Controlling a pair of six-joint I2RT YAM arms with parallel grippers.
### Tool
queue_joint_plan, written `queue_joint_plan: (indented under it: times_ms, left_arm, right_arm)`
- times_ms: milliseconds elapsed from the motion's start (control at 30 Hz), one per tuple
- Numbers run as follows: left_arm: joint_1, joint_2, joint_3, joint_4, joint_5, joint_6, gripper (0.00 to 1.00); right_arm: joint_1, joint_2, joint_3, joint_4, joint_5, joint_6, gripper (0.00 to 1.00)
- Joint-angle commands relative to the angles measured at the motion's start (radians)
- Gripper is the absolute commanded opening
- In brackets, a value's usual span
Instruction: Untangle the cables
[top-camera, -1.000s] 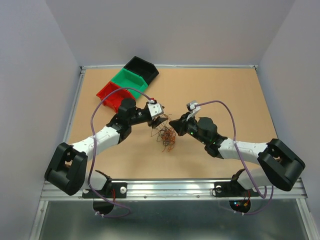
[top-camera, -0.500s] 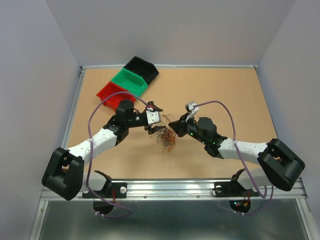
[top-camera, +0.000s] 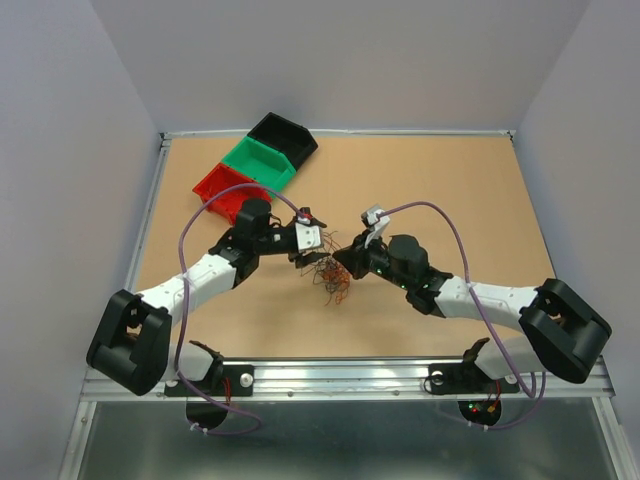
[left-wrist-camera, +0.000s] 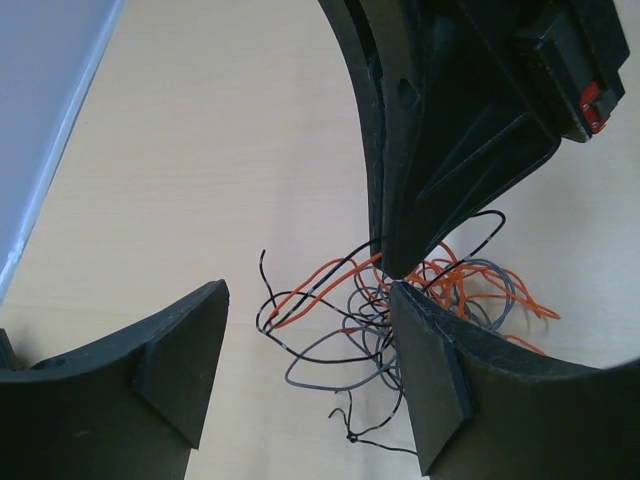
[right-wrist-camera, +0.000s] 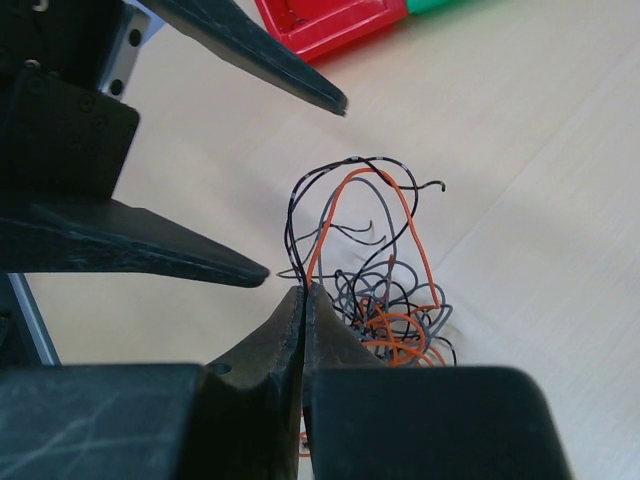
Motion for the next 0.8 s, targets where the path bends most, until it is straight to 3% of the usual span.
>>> queue_joint_plan:
  times_ms: [0, 367, 400, 700, 767]
  left_arm:
    - [-0.002, 0.033, 0.066, -0.044, 0.036, 0.041, 0.74]
    - [-0.005, 0.061, 0.106, -0.110, 0.066, 0.068, 0.52]
    - [-0.005, 0.055, 0.104, -0.112, 0.068, 0.068, 0.43]
    - [-0.003, 0.004, 0.095, -0.112, 0.077, 0.052, 0.04]
    - [-0.003, -0.005, 0.095, -0.109, 0.071, 0.039, 0.00]
  right_arm:
    - [0.020, -0.003, 0.061, 0.008, -0.011, -0.029, 0.01]
    - [0.027, 0.012, 0.070, -0.005, 0.020, -0.034, 0.01]
    - [0.026, 0.015, 0.072, -0.006, 0.025, -0.032, 0.01]
    - [0.027, 0.035, 0.079, -0.015, 0.063, -0.028, 0.02]
    - [0.027, 0.039, 0.081, -0.017, 0.072, -0.026, 0.14]
